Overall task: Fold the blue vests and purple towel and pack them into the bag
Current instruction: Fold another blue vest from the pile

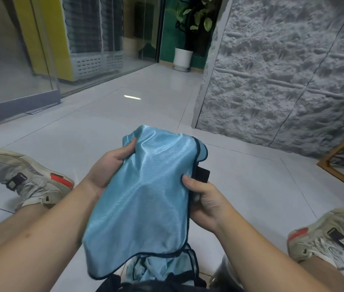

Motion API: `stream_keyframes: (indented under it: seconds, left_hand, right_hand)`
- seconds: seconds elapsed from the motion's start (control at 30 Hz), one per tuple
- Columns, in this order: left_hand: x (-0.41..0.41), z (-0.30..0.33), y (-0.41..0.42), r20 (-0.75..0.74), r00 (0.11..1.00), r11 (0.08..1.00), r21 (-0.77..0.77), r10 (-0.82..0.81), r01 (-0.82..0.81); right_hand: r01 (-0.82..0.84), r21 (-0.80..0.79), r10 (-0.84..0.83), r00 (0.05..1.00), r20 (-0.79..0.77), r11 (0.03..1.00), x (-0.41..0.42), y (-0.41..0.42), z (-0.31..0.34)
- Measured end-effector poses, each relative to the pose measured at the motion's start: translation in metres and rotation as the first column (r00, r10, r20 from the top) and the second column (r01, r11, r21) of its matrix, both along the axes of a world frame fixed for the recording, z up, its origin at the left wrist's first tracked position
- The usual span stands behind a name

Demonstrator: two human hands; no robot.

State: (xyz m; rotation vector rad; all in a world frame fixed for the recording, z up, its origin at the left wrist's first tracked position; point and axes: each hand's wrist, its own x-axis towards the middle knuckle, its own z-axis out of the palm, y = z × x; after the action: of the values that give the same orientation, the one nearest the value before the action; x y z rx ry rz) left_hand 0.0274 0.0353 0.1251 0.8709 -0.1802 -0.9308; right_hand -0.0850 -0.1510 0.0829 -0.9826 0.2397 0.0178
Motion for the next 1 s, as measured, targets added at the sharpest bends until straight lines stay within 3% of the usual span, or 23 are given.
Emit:
stream_keyframes:
  seconds: [0.23,0.43,0.67,0.77,0.87,0.93,1.0]
  left_hand:
    - [-0.004,0.000,-0.002,-0.001,1.000,1.000,0.008,-0.029,0.029]
    - [0.023,-0.011,0.005,0.129,0.991,0.972,0.230,0.023,-0.053]
    - [0.039,-0.017,0.003,0.197,0.956,0.826,0.485,0.217,-0.288]
    - [0.039,-0.016,0.006,0.054,0.976,0.873,0.439,0.212,-0.214]
    - [0.045,-0.025,0.018,-0.064,0.987,0.961,0.246,0.147,-0.127]
    - [0.043,-0.025,0.021,0.037,0.999,0.987,0.155,0.025,-0.031]
    - [0.038,-0.026,0.020,0.266,0.957,0.958,0.283,-0.113,0.034]
  right_hand:
    - [-0.083,0.077,0.079,0.996,0.050,0.994,0.002,0.007,-0.003]
    - [-0.068,0.074,0.062,0.995,0.076,0.995,-0.001,-0.001,0.006]
    - [0.073,-0.224,-0.083,0.996,-0.035,0.972,0.005,-0.012,0.020]
    - [0.184,-0.241,-0.205,0.977,-0.064,0.953,0.010,-0.010,0.024]
    - [0.263,-0.188,-0.282,0.956,-0.079,0.946,0.011,-0.012,0.029]
    - [0.263,-0.191,-0.284,0.955,-0.089,0.946,0.010,-0.012,0.032]
    - [0.266,-0.190,-0.289,0.952,-0.103,0.945,0.010,-0.012,0.034]
